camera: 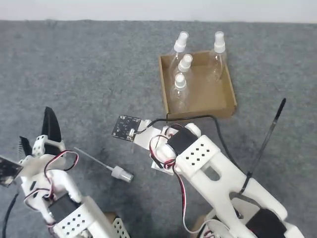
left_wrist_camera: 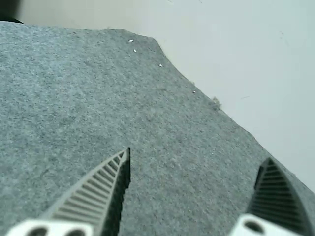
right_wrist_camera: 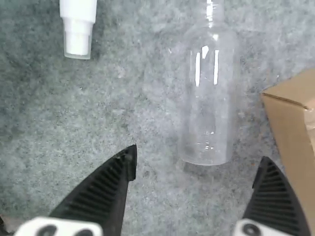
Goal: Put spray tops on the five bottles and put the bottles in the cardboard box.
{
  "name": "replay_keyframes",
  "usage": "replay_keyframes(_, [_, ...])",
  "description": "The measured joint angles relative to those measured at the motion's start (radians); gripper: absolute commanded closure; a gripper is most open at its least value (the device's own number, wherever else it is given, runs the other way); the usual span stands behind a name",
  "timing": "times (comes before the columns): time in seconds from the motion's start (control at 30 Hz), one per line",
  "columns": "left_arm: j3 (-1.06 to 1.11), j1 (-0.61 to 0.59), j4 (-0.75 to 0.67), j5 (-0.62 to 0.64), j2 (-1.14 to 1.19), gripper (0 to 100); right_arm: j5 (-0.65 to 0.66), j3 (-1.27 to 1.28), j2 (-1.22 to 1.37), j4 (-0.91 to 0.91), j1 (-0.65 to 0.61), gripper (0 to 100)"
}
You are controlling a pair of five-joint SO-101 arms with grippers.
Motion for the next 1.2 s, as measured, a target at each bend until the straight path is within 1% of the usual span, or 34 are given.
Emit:
replay_keyframes(0.2, [0.000,0.000,0.000,0.000,0.000,62,0.000,-0.057,0.000,0.043,0.000,68.1])
replay_keyframes(0.4, [0.000,0.000,0.000,0.002,0.000,62,-0.002,-0.195,0.028,0.112,-0.015,68.1])
replay_keyframes(0.6, [0.000,0.002,0.000,0.005,0.000,62,0.000,-0.399,0.236,0.181,-0.020,68.1])
replay_keyframes(0.77, [0.000,0.002,0.000,0.005,0.000,62,-0.002,-0.512,0.391,0.192,-0.023,68.1])
replay_keyframes(0.93, [0.000,0.002,0.000,0.005,0.000,62,-0.002,-0.557,0.483,0.193,-0.025,68.1])
replay_keyframes(1.2, [0.000,0.002,0.000,0.005,0.000,62,-0.002,-0.559,0.548,0.172,-0.026,68.1])
